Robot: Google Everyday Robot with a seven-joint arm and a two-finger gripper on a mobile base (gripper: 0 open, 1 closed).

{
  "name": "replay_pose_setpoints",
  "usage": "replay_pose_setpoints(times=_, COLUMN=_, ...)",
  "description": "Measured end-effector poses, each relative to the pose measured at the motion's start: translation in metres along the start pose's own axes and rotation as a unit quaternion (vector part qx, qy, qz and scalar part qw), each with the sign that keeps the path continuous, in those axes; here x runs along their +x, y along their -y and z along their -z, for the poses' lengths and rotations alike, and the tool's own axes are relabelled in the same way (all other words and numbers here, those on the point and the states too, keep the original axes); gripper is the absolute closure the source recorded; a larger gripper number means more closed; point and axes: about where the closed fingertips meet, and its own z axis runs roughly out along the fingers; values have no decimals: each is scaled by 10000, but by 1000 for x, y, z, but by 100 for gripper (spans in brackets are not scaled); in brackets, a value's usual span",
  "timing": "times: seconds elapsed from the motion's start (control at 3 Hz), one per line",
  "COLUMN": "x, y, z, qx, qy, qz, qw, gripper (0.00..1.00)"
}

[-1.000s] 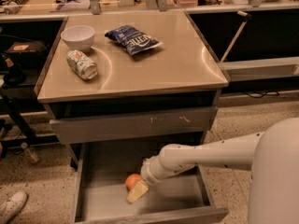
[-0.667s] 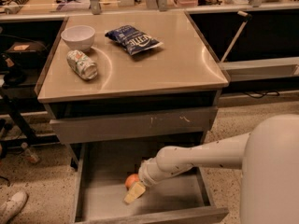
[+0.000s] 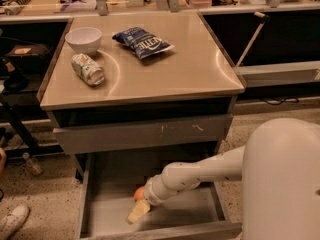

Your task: Pick orange from middle drawer and place on counter

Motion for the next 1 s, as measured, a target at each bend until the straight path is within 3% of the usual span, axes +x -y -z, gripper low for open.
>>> replay_pose_setpoints(times=0.67, x=5, y=7, z=-16, qx=-86, qy=-66, qz=-30, qw=9999, gripper=0)
replay_pose_setpoints(times=1.0, x=5, y=7, z=-16, qx=-86, qy=-66, qz=-30, qw=9999, gripper=19)
